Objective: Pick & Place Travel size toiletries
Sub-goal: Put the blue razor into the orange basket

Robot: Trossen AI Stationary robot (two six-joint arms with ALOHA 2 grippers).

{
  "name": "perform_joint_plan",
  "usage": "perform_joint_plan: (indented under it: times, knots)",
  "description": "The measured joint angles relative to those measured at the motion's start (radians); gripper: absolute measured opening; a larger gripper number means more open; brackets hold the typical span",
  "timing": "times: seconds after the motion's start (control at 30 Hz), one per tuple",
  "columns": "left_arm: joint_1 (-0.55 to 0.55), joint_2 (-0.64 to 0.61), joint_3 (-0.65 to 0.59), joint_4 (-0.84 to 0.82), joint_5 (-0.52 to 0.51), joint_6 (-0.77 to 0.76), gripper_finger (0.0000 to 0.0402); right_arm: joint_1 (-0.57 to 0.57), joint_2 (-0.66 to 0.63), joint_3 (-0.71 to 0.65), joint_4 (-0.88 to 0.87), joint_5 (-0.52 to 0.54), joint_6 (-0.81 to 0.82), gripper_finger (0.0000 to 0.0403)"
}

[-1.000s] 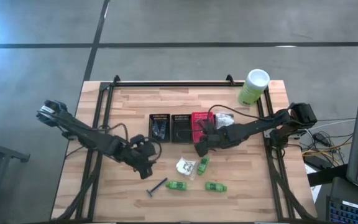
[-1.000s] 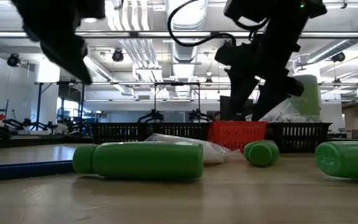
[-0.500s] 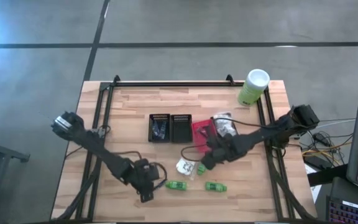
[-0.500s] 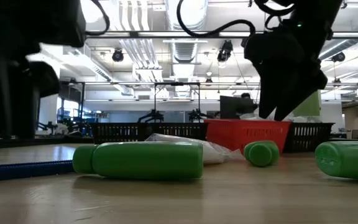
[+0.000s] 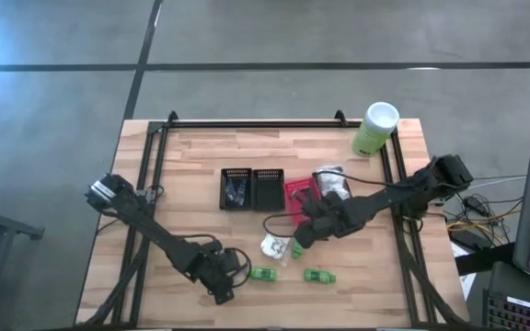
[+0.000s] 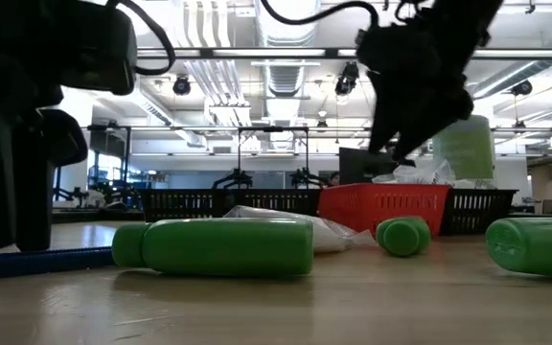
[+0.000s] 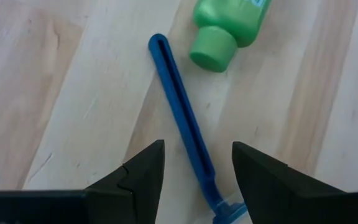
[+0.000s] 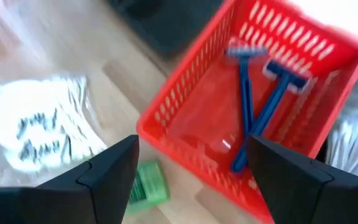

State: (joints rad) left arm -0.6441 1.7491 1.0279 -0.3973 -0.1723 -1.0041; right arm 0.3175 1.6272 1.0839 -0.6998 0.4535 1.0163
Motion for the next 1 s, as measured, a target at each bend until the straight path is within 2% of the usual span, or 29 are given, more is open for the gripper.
perform_joint_plan:
  times: [0.2,0.4,0.53,0.83,1.0]
  knots:
    - [0.000,0.031,0.000,0.000,-0.002,-0.002,0.0193,-0.053,0.000,0.069,0.003,0.018,-0.109,0.0303]
    - [0.000,0.042,0.002,-0.003,0.003,-0.016,0.0184,-0.081,-0.037,0.106,-0.001,-0.086,-0.183,0.0293]
    - [0.001,0.042,0.002,-0.014,0.000,0.000,0.0152,-0.077,-0.058,0.100,-0.008,-0.091,-0.175,0.0276]
    - [-0.001,0.044,-0.015,-0.022,-0.056,0.087,0.0036,-0.052,-0.072,0.077,-0.092,-0.088,-0.118,0.0240]
    - [-0.001,0.039,-0.017,-0.029,-0.076,0.087,0.0024,-0.029,-0.106,0.075,-0.116,-0.094,-0.104,0.0226]
